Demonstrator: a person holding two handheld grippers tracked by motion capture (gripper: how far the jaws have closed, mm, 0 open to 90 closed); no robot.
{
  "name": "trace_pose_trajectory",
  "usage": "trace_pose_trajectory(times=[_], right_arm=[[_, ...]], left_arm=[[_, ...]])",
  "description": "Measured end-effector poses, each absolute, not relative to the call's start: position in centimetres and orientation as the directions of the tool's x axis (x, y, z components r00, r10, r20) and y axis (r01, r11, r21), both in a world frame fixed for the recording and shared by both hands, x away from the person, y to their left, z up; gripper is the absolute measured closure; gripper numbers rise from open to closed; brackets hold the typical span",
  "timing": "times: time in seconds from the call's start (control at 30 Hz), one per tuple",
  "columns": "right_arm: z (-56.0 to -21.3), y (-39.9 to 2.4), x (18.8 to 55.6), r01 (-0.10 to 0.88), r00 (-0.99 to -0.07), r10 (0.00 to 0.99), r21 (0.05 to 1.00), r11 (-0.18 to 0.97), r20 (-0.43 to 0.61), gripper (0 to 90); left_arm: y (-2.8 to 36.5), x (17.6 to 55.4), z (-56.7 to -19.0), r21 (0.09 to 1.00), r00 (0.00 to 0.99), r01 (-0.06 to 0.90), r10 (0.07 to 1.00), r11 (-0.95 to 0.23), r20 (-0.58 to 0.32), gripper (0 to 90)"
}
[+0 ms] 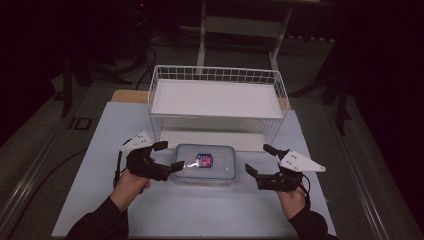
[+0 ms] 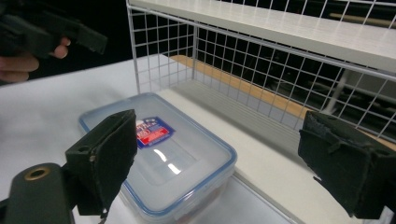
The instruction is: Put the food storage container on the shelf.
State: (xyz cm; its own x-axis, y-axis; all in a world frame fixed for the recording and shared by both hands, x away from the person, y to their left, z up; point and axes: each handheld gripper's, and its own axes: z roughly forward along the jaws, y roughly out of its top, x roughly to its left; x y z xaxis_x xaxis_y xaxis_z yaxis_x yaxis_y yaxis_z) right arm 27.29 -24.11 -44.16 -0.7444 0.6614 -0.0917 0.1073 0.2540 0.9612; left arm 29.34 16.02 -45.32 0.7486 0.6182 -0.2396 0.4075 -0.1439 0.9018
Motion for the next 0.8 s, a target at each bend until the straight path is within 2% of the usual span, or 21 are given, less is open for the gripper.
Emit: trace_pose_trajectory(times=[0.07,0.43,0.63,0.8], right_arm=[[-44.2,-23.9,27.1,0.098,-0.749,0.656,0.961,0.258,-0.099,15.1],[-44.5,-23.3,26.8,0.138,-0.786,0.615,0.953,0.270,-0.061,17.8],[-44.6,-23.0,26.7,0.150,-0.803,0.593,0.948,0.280,-0.048,12.6],[-45.1,-22.3,26.6,0.162,-0.783,0.619,0.940,0.301,-0.063,10.0]], left_arm=[[16.1,30.2,-45.9,0.882,0.726,0.448,0.634,-0.142,-0.266,1.0],[15.8,33.4,-49.1,0.742,0.611,0.654,0.681,-0.146,-0.404,1.1],[16.1,34.3,-50.5,0.640,0.541,0.758,0.669,-0.126,-0.509,1.1],[16.6,35.0,-51.3,0.572,0.476,0.816,0.660,-0.085,-0.581,3.7]])
